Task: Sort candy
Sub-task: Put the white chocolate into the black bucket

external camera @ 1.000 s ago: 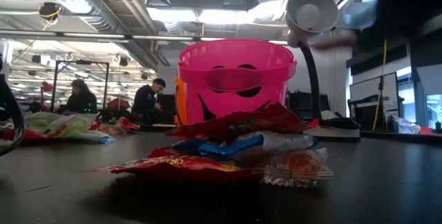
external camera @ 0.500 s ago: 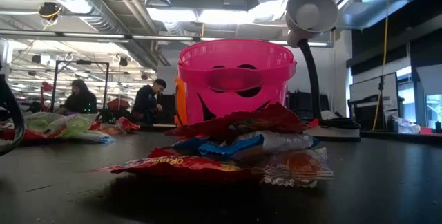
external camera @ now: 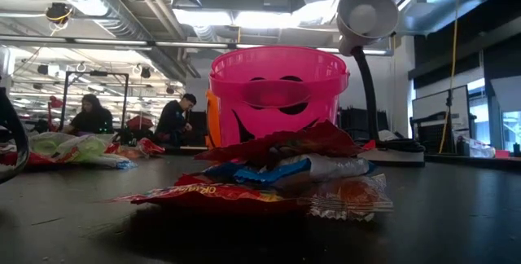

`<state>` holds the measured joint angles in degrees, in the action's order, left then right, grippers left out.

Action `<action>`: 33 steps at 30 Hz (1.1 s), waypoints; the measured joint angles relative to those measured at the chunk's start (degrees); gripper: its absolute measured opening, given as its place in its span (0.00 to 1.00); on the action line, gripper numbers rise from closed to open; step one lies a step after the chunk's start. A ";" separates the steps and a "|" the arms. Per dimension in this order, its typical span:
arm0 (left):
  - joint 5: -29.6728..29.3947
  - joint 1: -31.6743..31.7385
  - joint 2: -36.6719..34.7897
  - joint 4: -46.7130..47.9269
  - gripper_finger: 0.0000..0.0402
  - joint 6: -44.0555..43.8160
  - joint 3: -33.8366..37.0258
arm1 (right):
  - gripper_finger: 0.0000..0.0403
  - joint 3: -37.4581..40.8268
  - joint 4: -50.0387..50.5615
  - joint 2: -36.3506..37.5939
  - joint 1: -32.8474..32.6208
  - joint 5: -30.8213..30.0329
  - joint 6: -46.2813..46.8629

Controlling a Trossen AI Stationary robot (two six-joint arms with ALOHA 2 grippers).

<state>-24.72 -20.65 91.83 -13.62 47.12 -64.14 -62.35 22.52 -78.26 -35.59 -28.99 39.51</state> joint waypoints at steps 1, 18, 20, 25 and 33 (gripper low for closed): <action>-0.82 -0.36 0.41 -0.09 0.67 0.95 -0.01 | 0.00 0.00 0.00 0.00 0.00 0.02 -0.12; -4.40 -0.26 6.14 -9.52 0.63 13.13 -0.07 | 0.00 0.07 -2.99 0.00 0.00 0.75 -0.97; -4.35 -0.26 6.14 -9.68 0.60 13.47 -0.07 | 0.00 0.07 -2.95 0.00 0.00 0.10 -0.97; -4.32 -0.37 6.14 -9.69 0.46 13.51 -0.07 | 0.00 0.07 -2.91 0.00 0.00 -1.17 -0.97; -4.27 -0.37 6.14 -9.49 0.24 13.51 -0.07 | 0.00 0.07 -2.65 0.00 0.00 -2.65 -0.97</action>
<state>-28.99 -21.02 97.97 -23.11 60.63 -64.20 -62.28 19.87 -78.26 -35.59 -31.64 38.54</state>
